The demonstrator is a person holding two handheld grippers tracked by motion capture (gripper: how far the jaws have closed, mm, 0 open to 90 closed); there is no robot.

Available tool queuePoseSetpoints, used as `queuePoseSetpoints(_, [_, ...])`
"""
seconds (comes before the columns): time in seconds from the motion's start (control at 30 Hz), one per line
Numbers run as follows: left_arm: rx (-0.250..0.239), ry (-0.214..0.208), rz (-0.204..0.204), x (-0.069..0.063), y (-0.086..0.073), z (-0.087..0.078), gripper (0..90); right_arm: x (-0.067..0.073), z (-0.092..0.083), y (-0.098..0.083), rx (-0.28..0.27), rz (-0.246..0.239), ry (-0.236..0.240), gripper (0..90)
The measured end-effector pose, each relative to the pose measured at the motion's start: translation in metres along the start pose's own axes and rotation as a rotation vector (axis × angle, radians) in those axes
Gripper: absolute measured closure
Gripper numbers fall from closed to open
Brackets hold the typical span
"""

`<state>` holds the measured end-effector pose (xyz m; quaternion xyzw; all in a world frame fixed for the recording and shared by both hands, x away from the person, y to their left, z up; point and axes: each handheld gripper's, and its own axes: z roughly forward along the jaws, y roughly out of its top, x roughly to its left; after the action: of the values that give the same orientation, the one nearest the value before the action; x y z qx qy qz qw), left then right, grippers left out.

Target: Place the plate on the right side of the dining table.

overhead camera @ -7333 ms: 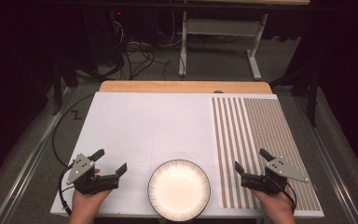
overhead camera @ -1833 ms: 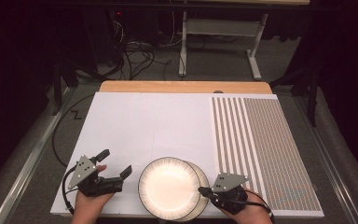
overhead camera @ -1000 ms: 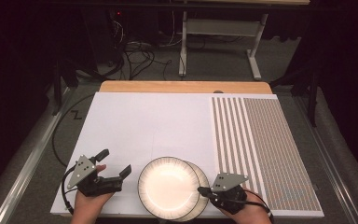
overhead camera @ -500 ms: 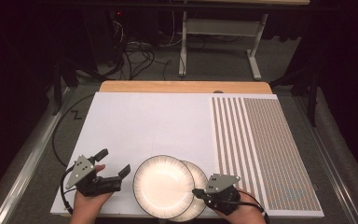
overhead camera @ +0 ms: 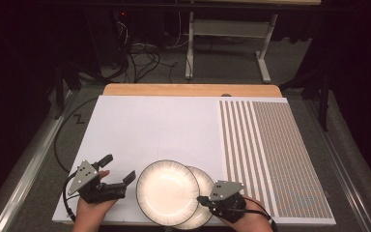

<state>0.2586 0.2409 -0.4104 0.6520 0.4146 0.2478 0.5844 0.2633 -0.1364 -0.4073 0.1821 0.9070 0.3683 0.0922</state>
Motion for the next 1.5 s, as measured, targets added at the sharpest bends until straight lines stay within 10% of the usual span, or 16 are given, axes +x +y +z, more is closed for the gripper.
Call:
queuePoseSetpoints(0.63, [0.113, -0.042, -0.069, 0.001, 0.019, 0.004, 0.5, -0.001, 0.001, -0.002, -0.001, 0.006, -0.005, 90.0])
queuePoseSetpoints(1.5, [0.392, -0.2, -0.294, 0.011, 0.034, 0.018, 0.6, -0.002, 0.001, -0.001, 0.0, 0.005, -0.007, 90.0])
